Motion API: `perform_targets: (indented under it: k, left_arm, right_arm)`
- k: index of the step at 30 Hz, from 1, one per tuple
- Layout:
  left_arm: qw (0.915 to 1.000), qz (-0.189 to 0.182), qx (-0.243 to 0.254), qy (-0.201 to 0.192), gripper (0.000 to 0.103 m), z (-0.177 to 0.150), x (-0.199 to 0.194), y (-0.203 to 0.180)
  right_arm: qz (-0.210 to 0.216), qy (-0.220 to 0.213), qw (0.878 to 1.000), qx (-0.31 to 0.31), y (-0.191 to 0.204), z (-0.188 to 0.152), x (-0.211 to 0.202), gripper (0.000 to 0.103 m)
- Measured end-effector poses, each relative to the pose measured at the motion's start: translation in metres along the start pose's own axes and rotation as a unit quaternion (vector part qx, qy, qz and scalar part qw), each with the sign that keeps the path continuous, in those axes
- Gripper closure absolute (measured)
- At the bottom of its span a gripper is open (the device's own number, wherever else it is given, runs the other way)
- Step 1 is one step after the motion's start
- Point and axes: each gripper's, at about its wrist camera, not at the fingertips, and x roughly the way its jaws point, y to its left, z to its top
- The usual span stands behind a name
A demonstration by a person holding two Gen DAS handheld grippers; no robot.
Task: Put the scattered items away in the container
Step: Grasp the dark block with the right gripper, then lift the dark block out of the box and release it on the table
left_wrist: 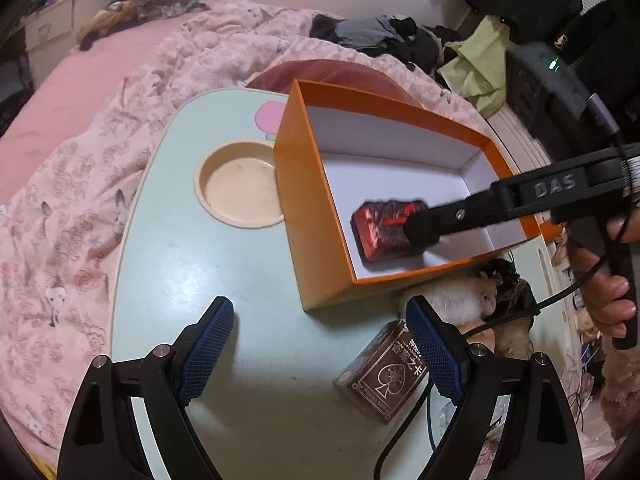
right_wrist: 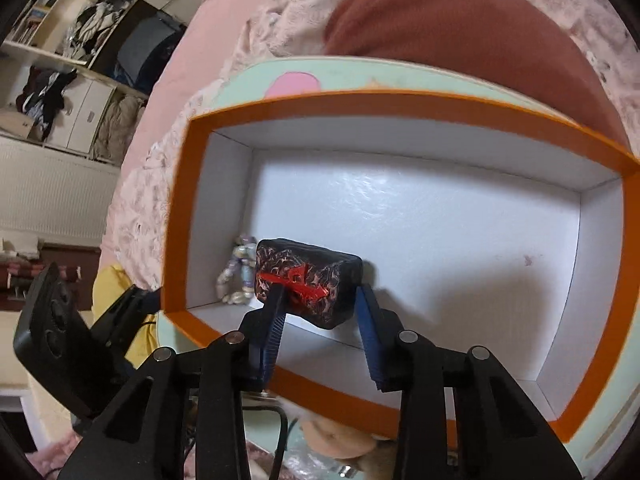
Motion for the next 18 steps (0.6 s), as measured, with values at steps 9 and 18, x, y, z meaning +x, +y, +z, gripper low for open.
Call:
perform_targets:
  k: [9, 18]
  left_arm:
    - [0.9998, 0.003, -0.011, -0.019, 0.015, 0.007, -0.015, -0.001]
    - [0.9996, -0.008, -0.007, -0.027, 0.015, 0.039, -0.032, -0.004]
  right_arm:
    - [0.065, -0.071, 0.995, 0.009, -0.02, -0.002, -0.038, 0.068]
    - [0.087, -0.187, 0.978, 0.01, -0.036, -0.047, -0.082, 0.067]
